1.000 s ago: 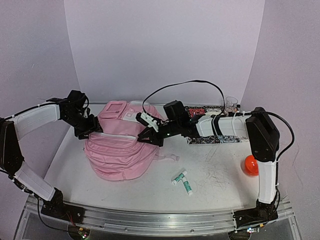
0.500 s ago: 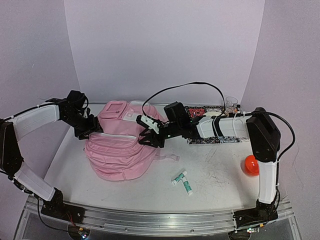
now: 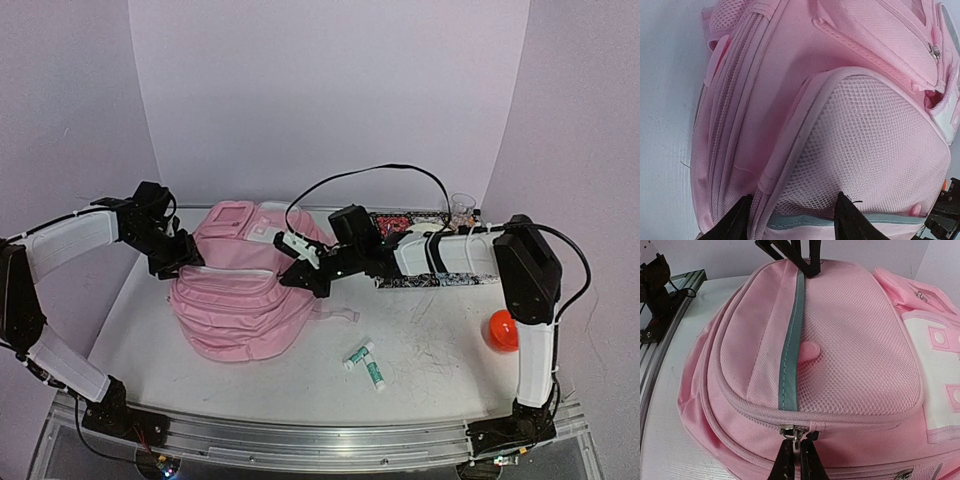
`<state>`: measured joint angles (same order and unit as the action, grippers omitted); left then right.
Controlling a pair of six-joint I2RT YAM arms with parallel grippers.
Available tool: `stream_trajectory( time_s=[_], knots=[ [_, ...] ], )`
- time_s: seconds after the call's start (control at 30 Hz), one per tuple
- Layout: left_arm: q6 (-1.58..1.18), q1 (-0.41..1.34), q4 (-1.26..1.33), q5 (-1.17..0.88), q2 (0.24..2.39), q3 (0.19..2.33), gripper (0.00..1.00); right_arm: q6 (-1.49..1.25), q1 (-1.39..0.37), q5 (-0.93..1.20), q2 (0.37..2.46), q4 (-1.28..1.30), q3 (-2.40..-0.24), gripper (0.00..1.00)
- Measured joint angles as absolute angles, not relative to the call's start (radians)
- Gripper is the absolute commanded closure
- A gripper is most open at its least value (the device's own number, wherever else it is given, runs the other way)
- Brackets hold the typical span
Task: Pack the student bag
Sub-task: Grab the upper front pocket of the student bag, then unzip the upper front pocket of the student bag.
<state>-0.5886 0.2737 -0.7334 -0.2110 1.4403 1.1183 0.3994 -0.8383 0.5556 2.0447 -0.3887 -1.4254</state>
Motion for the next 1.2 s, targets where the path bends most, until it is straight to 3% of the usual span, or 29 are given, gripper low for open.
stream_trajectory(
  time_s=[0.13,0.2,0.47,0.93,1.2],
  knots=[
    [-0.613,0.274,-0.734,-0.217,1.435,1.11,0.89,0.368,-0.842,0.537,1.996,-0.397,-1.365,1.0],
    [-0.63,0.275,-0.724,-0.231,1.425,1.097,1.0,0.343,-0.85,0.513,1.961,-0.388,-1.335,1.0],
    [-0.684,0.283,-0.674,-0.252,1.366,1.035,1.0,0.202,-0.92,0.38,1.895,-0.33,-1.297,1.0],
    [-0.917,0.322,-0.561,-0.166,1.155,0.823,1.0,-0.172,-1.041,0.207,1.902,-0.1,-1.426,1.0],
    [-0.98,0.336,-0.548,-0.126,1.133,0.812,1.0,-0.286,-1.054,0.164,1.911,-0.015,-1.468,1.0]
  ],
)
